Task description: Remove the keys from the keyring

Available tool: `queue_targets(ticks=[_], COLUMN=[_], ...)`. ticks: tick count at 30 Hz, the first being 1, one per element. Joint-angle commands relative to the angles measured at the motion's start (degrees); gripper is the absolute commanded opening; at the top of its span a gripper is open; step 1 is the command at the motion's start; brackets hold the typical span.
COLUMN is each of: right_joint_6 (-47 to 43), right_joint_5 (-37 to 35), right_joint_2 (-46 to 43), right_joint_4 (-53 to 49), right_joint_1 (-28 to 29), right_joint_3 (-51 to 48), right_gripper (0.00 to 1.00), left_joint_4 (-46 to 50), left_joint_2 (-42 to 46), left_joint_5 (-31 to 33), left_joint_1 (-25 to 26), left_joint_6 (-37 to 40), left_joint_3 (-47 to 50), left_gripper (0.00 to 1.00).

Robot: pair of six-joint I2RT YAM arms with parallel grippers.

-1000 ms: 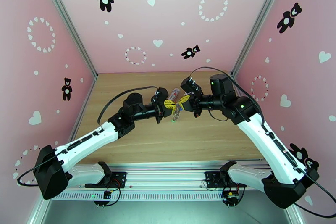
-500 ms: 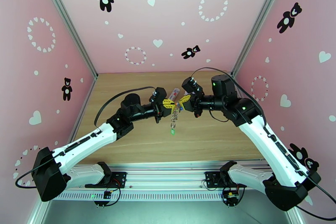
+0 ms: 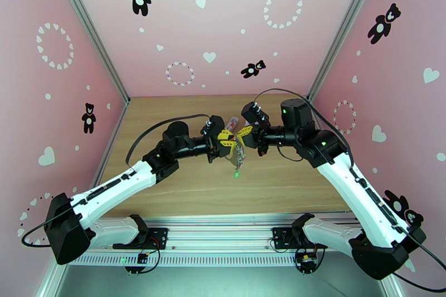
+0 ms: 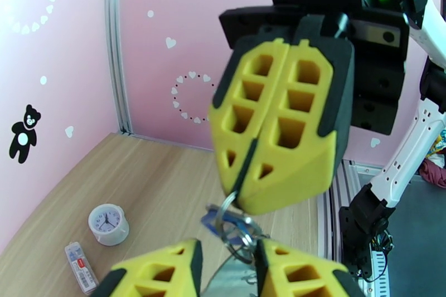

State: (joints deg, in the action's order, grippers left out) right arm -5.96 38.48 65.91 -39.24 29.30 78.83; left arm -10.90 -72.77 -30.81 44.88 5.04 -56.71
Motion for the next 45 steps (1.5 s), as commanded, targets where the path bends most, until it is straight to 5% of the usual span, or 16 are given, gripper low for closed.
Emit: queue_targets(ticks=[1,26,45], right_joint_6=[0.42,-2.39,-2.04], right_joint_5=[0.91,-1.03,4.10], right_joint_2=[-1.50,-8.83,-5.43], right_joint_4=[2.08,4.99,-1.11], right_joint_1=[0.33,0.32,0.34], right_joint_3=[-0.33,-6.52,-0.79], right_gripper=[0.00,0.00,0.00], left_joint_4=[1.46,-3.14,7.89], left_joint_2=[-1.06,1.55,2.49], left_joint_5=[0.92,6.25,3.00], left_joint_1=[0.84,0.91,0.90], left_joint_6=[1.28,1.11,9.15], left_joint_3=[-1.63,2.48,-1.48], left_gripper=[0.29,0.08,0.17])
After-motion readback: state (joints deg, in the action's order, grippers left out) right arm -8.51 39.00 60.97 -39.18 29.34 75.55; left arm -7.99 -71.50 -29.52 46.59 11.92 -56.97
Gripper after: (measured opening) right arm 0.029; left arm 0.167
